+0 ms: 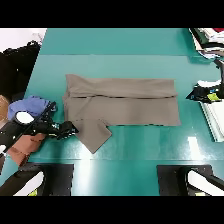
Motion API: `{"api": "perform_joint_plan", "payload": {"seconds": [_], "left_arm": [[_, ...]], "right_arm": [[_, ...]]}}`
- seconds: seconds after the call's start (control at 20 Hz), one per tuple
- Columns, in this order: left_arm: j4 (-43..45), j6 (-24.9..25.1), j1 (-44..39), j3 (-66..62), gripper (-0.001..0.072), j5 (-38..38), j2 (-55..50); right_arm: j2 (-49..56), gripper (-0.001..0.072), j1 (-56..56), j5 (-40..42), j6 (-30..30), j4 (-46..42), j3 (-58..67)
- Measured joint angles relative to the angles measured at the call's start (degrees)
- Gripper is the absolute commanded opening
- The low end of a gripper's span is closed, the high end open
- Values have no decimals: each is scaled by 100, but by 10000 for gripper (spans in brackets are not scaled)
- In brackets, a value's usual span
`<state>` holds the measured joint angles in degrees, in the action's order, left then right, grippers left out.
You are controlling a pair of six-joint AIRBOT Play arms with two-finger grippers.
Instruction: Fold the shirts.
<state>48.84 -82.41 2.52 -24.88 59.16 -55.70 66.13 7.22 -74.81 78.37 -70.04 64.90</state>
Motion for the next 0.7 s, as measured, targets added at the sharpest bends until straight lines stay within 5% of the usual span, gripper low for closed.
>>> {"api": "perform_joint_plan", "payload": {"seconds": [0.05,0.15,0.5,0.55,0.7], "left_arm": [[-127,44,-4,44,443,-122,7],[-208,122,-7,107,35,-409,4],[-592,413,-2,-103,29,-378,37],[-629,463,-2,-188,29,-304,42],[-667,566,-7,-409,29,-111,48]], "right_arm": [[-55,365,0,4,0,0,-4],[-131,364,0,4,0,2,-15],[-208,376,247,-339,-2,-24,-516],[-210,482,358,-356,-4,-33,-717],[-212,497,756,-330,-103,-24,-1436]]}}
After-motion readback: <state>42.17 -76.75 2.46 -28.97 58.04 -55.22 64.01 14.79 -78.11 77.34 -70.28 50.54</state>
